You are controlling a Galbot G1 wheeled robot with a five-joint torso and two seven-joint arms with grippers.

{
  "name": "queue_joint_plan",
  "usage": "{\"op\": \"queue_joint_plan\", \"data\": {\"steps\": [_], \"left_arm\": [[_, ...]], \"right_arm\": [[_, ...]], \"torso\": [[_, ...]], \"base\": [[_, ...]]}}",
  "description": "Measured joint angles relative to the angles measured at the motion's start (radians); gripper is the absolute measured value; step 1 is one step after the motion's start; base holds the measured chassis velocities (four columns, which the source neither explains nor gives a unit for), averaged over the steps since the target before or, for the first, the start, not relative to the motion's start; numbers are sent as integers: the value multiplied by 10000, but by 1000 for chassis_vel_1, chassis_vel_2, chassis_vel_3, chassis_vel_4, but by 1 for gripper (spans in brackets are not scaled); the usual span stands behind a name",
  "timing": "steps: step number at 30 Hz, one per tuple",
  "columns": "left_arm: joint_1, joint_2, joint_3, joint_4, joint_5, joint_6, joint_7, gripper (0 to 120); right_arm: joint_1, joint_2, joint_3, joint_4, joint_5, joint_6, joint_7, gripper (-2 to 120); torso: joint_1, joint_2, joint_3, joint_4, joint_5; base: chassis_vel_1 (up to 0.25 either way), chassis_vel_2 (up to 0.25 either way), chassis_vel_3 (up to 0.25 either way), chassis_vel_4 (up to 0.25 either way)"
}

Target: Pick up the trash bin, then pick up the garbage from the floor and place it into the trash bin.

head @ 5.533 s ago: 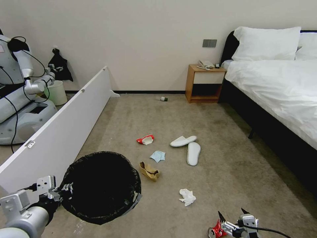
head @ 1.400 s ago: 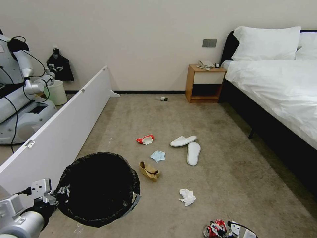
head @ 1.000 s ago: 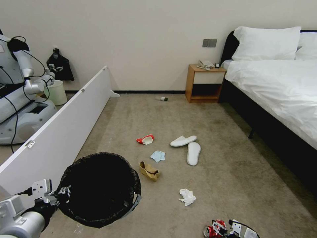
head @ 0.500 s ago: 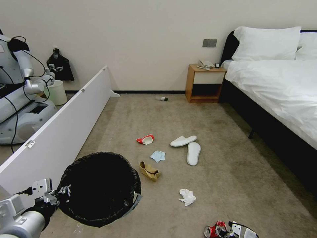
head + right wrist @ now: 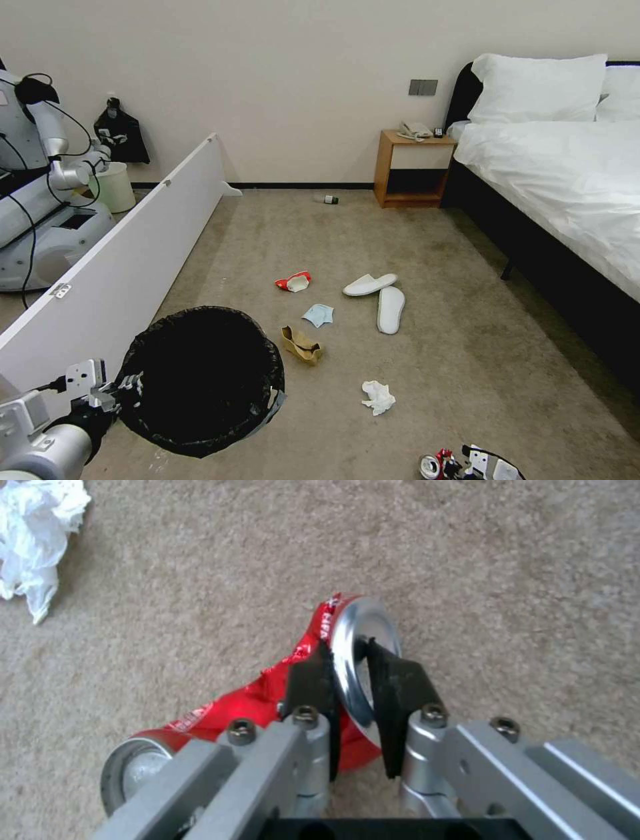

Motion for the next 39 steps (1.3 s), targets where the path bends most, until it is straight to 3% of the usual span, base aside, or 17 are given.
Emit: {"op": "queue_joint_plan", "data": {"steps": [17, 32, 39], "left_arm": [[-48, 38, 79, 9, -3, 0, 11, 4], [-83, 138, 344, 14, 15, 0, -10, 4], [-100, 276, 529, 31, 6, 0, -90, 4]], "right_arm": [[-644, -349, 321, 1279, -505, 61, -88, 6], [-2047, -1117, 1222, 4737, -726, 766, -627, 6], [-2380, -1837, 1762, 6954, 125, 1278, -1093, 6]], "torso": [[0, -1, 0, 0, -2], [0, -1, 0, -2, 3], [0, -1, -1, -1, -1]], "base": [[0, 0, 0, 0], [0, 0, 0, 0], [0, 0, 0, 0]]}}
